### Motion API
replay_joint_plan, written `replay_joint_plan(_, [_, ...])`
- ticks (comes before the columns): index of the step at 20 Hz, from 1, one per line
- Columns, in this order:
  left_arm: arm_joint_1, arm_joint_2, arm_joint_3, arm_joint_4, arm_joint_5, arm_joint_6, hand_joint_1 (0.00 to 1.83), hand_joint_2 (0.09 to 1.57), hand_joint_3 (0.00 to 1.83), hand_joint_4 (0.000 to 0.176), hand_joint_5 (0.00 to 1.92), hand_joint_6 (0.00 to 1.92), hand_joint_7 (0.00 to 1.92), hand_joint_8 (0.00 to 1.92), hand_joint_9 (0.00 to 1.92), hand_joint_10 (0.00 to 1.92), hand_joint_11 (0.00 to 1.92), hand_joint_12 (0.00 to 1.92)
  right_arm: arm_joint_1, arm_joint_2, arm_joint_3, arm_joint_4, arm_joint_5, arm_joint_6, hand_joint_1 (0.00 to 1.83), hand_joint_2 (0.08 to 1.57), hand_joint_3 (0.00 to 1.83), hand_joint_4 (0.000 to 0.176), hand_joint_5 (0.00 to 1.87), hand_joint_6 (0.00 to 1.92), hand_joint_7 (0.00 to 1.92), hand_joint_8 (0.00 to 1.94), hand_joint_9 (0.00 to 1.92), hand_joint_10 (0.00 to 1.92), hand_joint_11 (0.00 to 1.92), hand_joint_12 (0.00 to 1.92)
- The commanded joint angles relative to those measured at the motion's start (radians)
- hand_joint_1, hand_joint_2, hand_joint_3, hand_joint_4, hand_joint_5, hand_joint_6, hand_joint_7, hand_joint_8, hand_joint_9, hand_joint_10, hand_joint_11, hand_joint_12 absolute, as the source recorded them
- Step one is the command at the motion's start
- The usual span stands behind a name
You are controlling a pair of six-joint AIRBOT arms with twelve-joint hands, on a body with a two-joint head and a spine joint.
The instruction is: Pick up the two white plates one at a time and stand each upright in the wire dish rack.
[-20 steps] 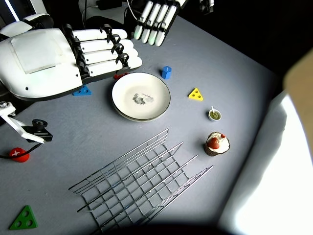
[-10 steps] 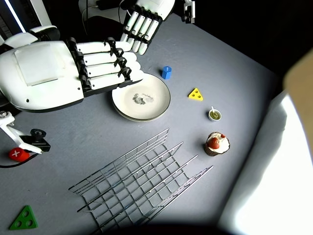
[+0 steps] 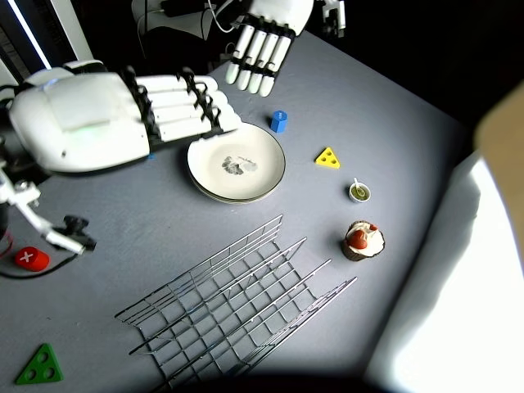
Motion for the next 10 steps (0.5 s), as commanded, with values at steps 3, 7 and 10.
replay_joint_plan(3, [-0.008,-0.010,-0.006,-0.056,-0.045,-0.001,0.03,0.85,0.00,0.000,0.12,0.00,0.14,0.00,0.14,0.00,0.15,0.01,0.002,0.013,-0.003,0.108,0.094,-0.003,0.00,0.89,0.00,0.000,0.07,0.01,0.09,0.01,0.10,0.01,0.07,0.01])
replay_joint_plan(7, [0.020,-0.036,-0.032,-0.029,-0.020,-0.001,0.08,0.85,0.00,0.000,0.12,0.00,0.14,0.00,0.14,0.00,0.16,0.01,0.002,0.013,0.006,0.146,0.094,-0.003,0.00,0.88,0.00,0.000,0.07,0.00,0.09,0.00,0.11,0.01,0.08,0.01])
replay_joint_plan(10, [0.062,-0.063,-0.032,-0.040,0.013,-0.001,0.07,0.85,0.00,0.000,0.13,0.01,0.15,0.01,0.16,0.00,0.17,0.01,0.002,0.013,0.003,0.146,0.102,0.002,0.00,0.89,0.00,0.000,0.07,0.00,0.09,0.00,0.10,0.00,0.08,0.01])
